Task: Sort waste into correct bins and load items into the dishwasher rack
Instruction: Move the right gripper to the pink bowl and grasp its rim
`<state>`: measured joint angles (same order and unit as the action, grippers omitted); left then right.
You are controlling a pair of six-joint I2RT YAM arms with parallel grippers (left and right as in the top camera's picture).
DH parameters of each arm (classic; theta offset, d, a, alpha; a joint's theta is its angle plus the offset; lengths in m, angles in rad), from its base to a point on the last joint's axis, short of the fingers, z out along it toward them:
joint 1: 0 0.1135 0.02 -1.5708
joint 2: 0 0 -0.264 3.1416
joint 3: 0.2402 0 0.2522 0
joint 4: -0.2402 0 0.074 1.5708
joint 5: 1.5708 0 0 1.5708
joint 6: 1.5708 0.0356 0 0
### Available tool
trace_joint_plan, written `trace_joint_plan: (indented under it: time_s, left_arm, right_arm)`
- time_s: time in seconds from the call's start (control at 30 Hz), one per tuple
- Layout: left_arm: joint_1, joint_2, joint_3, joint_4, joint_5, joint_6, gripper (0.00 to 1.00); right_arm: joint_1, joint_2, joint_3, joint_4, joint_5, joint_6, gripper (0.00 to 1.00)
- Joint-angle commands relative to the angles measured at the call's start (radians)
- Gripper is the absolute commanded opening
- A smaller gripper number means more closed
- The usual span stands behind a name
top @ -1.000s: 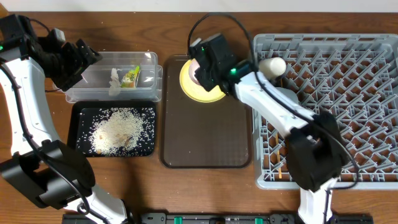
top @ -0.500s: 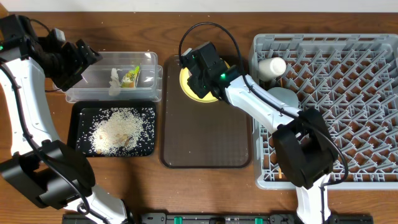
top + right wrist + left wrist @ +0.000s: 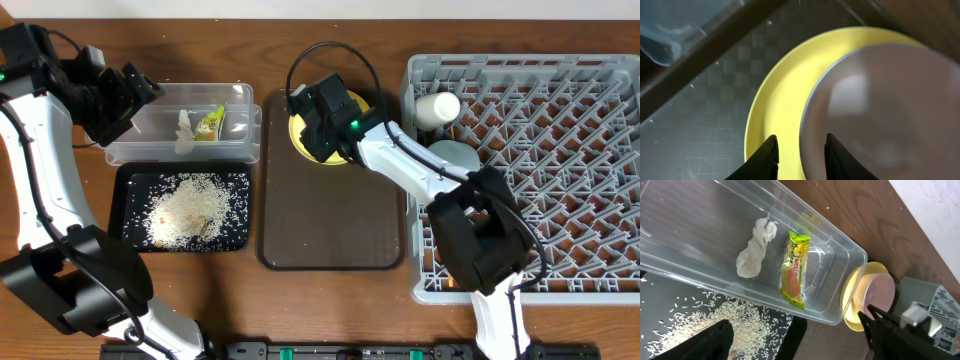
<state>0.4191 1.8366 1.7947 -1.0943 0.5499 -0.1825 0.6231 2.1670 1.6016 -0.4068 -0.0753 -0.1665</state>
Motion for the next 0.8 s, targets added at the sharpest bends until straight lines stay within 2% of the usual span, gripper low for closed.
trace_joint_plan:
  time_s: [0.0,0.33,0.43,0.77]
  left_arm:
    - [0.003,-0.002,0.003,-0.003,-0.002,0.006,0.91]
    - [0.003,-0.002,0.003,-0.003,-0.002,0.006,0.91]
    - [0.003,-0.002,0.003,-0.003,-0.002,0.006,0.91]
    - [0.003,-0.002,0.003,-0.003,-0.002,0.006,0.91]
  right_arm:
    - [0.011,0.012,0.006,0.003,-0.007,-0.007,0.25]
    - [0.011,0.012,0.006,-0.018,-0.007,-0.007,0.17]
    - [0.011,0.01,0.006,-0.037,-0.007,-0.007,0.11]
    - [0.013,-0.056,0.006,-0.109,-0.008,-0.006,0.08]
